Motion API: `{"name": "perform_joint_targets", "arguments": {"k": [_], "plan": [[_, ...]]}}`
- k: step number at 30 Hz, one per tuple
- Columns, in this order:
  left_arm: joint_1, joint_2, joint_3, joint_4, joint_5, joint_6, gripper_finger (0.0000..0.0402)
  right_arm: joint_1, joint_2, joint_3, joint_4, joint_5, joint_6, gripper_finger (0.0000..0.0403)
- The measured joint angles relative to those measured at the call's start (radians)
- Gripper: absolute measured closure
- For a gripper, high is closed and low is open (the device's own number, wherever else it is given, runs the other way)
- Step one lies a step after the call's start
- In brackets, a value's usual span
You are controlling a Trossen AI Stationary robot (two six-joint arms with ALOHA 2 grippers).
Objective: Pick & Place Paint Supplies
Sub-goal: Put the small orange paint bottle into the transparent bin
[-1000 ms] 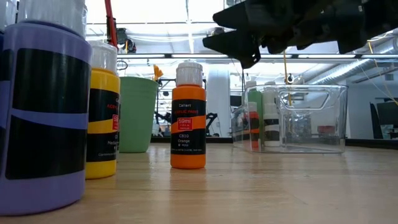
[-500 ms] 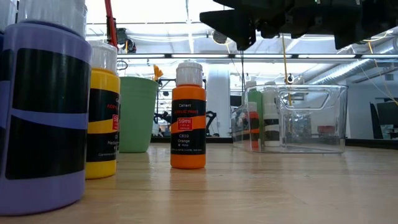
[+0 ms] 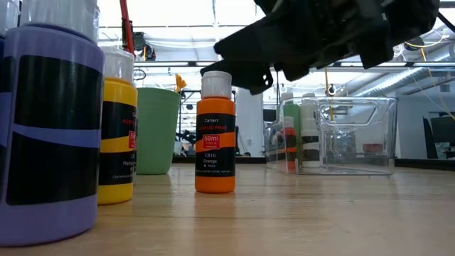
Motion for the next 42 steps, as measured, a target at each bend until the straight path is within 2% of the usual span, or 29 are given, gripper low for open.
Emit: {"name": "perform_joint_targets", "arguments": {"k": [2, 8, 18, 25, 31, 33, 38, 42], "plan": [[0.000, 0.000, 0.000, -0.002, 0.006, 0.001, 0.0380, 0.000, 0.014, 0.014, 0.001, -0.028, 0.008, 0.0149], [0.000, 0.000, 0.000, 0.006, 0.016, -0.005, 0.0380, 0.004, 0.064, 0.017, 0.001, -0.028, -0.006, 0.0149], [0.000, 0.000, 0.000, 0.039, 0.016, -0.001, 0.0380, 0.004, 0.079, 0.017, 0.047, -0.026, -0.106, 0.0155], [0.000, 0.000, 0.000, 0.039, 0.016, 0.012, 0.0380, 0.004, 0.080, 0.017, 0.001, -0.026, -0.081, 0.0217], [0.000, 0.000, 0.000, 0.039, 0.015, 0.013, 0.0380, 0.004, 0.080, 0.017, 0.042, -0.026, -0.101, 0.0292], [0.000, 0.000, 0.000, 0.037, 0.015, 0.013, 0.0380, 0.004, 0.076, 0.017, 0.042, -0.026, -0.104, 0.0293], [0.000, 0.000, 0.000, 0.030, 0.015, 0.013, 0.0380, 0.004, 0.013, 0.016, 0.021, -0.022, -0.099, 0.0293], [0.000, 0.000, 0.000, 0.024, 0.015, 0.013, 0.0380, 0.018, -0.173, 0.016, -0.086, -0.001, -0.110, 0.0293]]}}
